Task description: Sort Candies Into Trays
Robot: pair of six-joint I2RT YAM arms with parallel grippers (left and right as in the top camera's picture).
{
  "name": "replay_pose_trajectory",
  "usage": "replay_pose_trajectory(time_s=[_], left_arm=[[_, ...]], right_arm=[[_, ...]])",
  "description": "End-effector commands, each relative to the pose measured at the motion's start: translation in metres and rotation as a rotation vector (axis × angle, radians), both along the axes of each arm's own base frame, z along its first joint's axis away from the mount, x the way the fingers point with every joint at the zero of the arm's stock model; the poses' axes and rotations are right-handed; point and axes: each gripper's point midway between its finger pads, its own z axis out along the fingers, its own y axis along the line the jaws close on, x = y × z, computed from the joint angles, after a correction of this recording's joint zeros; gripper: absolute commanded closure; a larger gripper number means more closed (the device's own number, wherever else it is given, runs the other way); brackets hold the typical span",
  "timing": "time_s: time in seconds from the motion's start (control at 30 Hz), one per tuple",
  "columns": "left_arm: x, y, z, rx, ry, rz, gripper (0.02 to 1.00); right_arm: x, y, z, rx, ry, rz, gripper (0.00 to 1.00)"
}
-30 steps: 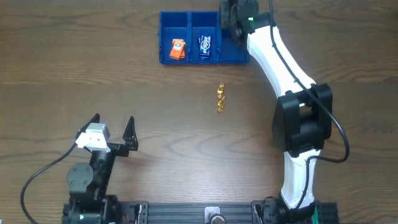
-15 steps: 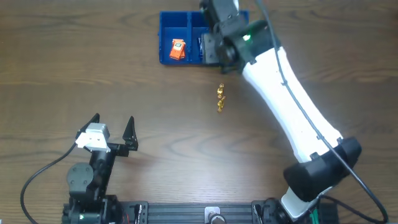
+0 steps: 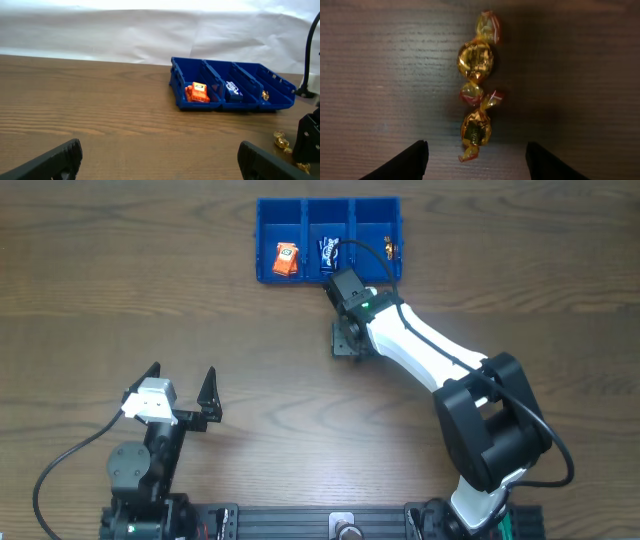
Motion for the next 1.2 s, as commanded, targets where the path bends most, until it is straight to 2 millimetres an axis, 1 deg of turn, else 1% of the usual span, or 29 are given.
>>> replay_pose_trajectory(time_s=[0.03, 0.13, 0.27, 0.3, 0.43, 0.53, 0.63, 0.73, 0.87, 0.93, 0.97, 1.0, 1.1, 1.13, 1.17, 1.2], left_arm=[[-0.001, -0.002, -0.016, 0.005, 0.045, -0.016, 0.023], [-0.001, -0.002, -0.016, 0.005, 0.045, -0.016, 0.023], [-0.001, -0.002, -0.016, 0.005, 0.045, -0.016, 0.020], [-0.001, -0.002, -0.016, 0.005, 0.045, -0.016, 0.020], [-0.001, -0.002, -0.016, 0.005, 0.045, -0.016, 0.020], [-0.001, -0.002, -0.016, 0.005, 0.045, -0.016, 0.020], [-0.001, -0.002, -0.016, 0.005, 0.045, -0.016, 0.020], [-0.001, -0.002, -0.016, 0.005, 0.045, -0.016, 0.020], [-0.001, -0.002, -0.016, 0.005, 0.045, -0.016, 0.020], [-0.001, -0.002, -0.016, 0.005, 0.045, -0.016, 0.020], [-0.001, -0.002, -0.016, 0.005, 0.045, -0.016, 0.020], [-0.001, -0.002, -0.016, 0.005, 0.045, -0.016, 0.020], [-0.001, -0.002, -0.016, 0.005, 0.045, -0.016, 0.020], [-0.001, -0.002, -0.016, 0.005, 0.045, -0.016, 0.023], [-0.001, -0.002, -0.016, 0.005, 0.045, -0.016, 0.020], [-0.001, -0.002, -0.016, 0.005, 0.045, -0.016, 0.020]], right_arm=[[-0.005, 0.000, -0.007, 0.026, 0.012, -0.054, 0.384], [-0.003, 0.002, -0.011, 0.027, 0.010, -0.054, 0.389], [-0.001, 0.002, -0.027, 0.017, 0.024, -0.054, 0.402], [0.000, 0.003, -0.027, 0.019, 0.021, -0.056, 0.406], [0.000, 0.003, -0.027, 0.020, 0.020, -0.055, 0.481], [0.002, 0.001, -0.027, 0.011, 0.013, -0.058, 0.592], [0.003, 0.000, -0.027, 0.003, 0.007, -0.060, 0.654], [0.002, 0.000, -0.027, 0.002, 0.007, -0.060, 0.748], [0.003, -0.001, -0.026, -0.002, 0.003, -0.061, 0.829], [0.002, -0.003, -0.015, -0.006, -0.012, -0.063, 0.855], [0.003, -0.006, -0.007, -0.012, -0.029, -0.066, 0.860], [0.005, -0.009, 0.006, -0.018, -0.062, -0.071, 0.860], [0.021, -0.019, 0.071, -0.020, -0.245, -0.058, 0.866], [0.030, -0.023, 0.095, -0.033, -0.321, -0.045, 0.866], [0.039, -0.027, 0.114, -0.050, -0.378, -0.037, 0.869], [0.051, -0.032, 0.134, -0.074, -0.441, -0.028, 0.871]])
